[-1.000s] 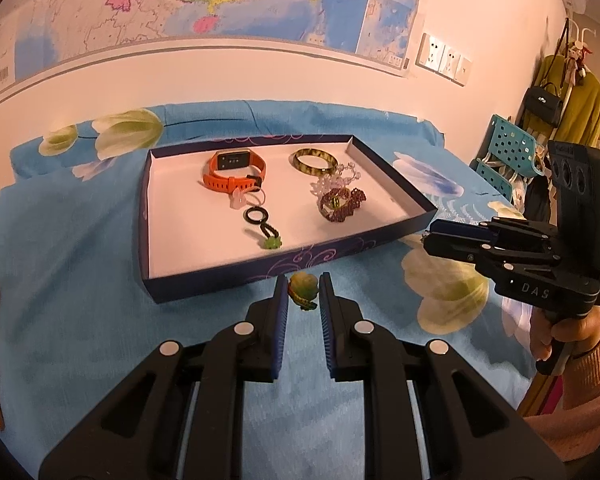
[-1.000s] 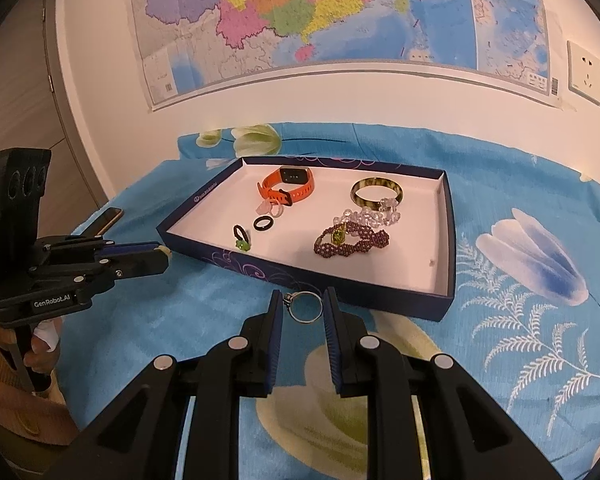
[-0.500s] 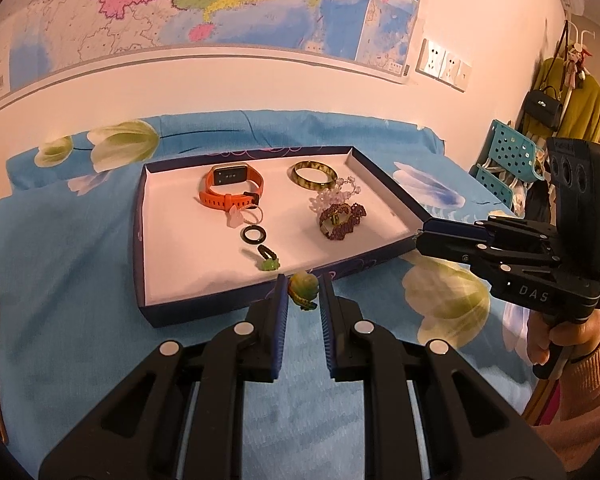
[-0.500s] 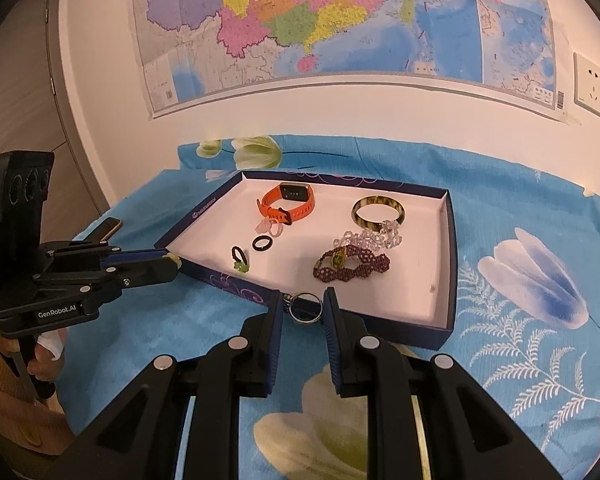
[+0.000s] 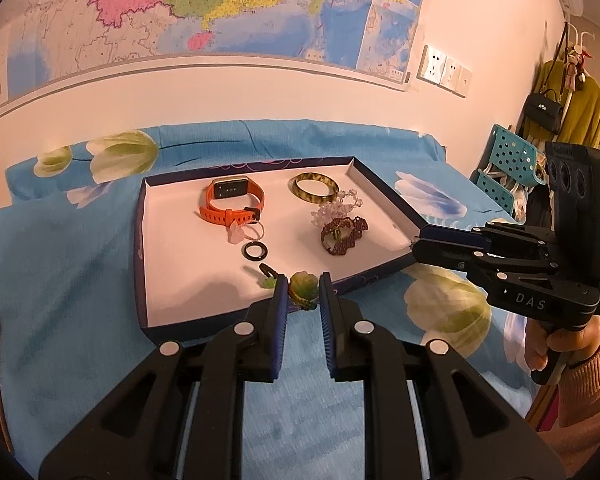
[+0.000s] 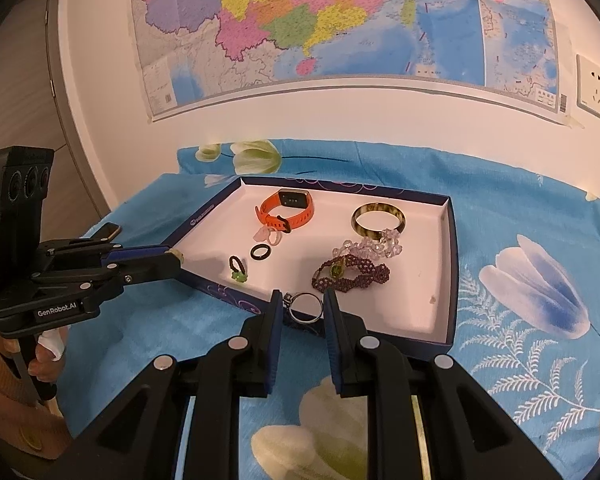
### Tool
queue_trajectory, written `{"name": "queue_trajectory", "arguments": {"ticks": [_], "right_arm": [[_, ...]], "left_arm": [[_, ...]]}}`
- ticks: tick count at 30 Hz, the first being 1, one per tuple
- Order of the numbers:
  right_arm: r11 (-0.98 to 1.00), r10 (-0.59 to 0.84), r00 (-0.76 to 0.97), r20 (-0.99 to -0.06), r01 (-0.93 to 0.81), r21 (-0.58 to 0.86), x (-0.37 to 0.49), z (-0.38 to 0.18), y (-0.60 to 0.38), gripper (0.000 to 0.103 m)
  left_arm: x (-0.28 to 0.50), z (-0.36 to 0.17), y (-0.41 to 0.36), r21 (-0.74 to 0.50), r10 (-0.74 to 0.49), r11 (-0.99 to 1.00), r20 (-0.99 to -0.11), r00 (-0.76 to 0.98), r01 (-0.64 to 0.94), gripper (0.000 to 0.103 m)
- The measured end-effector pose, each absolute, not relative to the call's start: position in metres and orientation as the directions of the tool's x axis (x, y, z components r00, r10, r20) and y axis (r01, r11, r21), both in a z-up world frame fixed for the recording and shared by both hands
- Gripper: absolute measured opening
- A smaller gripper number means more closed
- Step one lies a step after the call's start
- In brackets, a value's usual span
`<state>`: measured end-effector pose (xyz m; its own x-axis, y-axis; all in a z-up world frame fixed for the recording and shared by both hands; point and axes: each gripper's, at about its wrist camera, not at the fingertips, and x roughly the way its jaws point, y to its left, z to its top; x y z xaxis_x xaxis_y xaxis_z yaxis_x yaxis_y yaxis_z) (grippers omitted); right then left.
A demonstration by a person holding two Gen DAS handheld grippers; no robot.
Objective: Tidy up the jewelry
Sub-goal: 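Carry the bead and silver ring toward the tray with both tools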
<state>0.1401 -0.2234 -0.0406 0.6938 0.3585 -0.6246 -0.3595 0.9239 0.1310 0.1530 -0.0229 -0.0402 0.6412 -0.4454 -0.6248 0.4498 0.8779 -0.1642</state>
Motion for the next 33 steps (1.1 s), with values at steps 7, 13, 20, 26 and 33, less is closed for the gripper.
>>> {"name": "queue_trajectory", "arguments": {"ticks": [7, 13, 20, 26, 33], "right_arm": [[0.923, 0.36, 0.694, -0.623, -0.362, 0.131, 0.143, -0.039, -0.223, 0.019], [0.923, 0.36, 0.695, -0.622, -0.362, 0.13, 0.145, -0.038, -0.222, 0.019], [0.922, 0.364, 0.694, -0.621, -0.363, 0.134, 0.152, -0.038, -0.222, 0.019], [0.923, 0.363, 0.696, -0.62, -0.359, 0.137, 0.159, -0.038, -0.224, 0.019], [0.925, 0.362, 0.694, -0.622, -0.352, 0.146, 0.165, -0.04, -0.225, 0.019]], "left_arm": [[0.157, -0.038, -0.024, -0.162, -0.445, 0.878, -0.621, 0.645, 0.45, 0.016], [0.16, -0.036, -0.024, -0.159, -0.441, 0.881, -0.618, 0.65, 0.446, 0.016], [0.165, -0.035, -0.025, -0.154, -0.434, 0.885, -0.617, 0.656, 0.44, 0.016], [0.17, -0.035, -0.025, -0.155, -0.431, 0.887, -0.617, 0.658, 0.436, 0.016], [0.176, -0.037, -0.027, -0.149, -0.423, 0.89, -0.621, 0.66, 0.43, 0.016]]}}
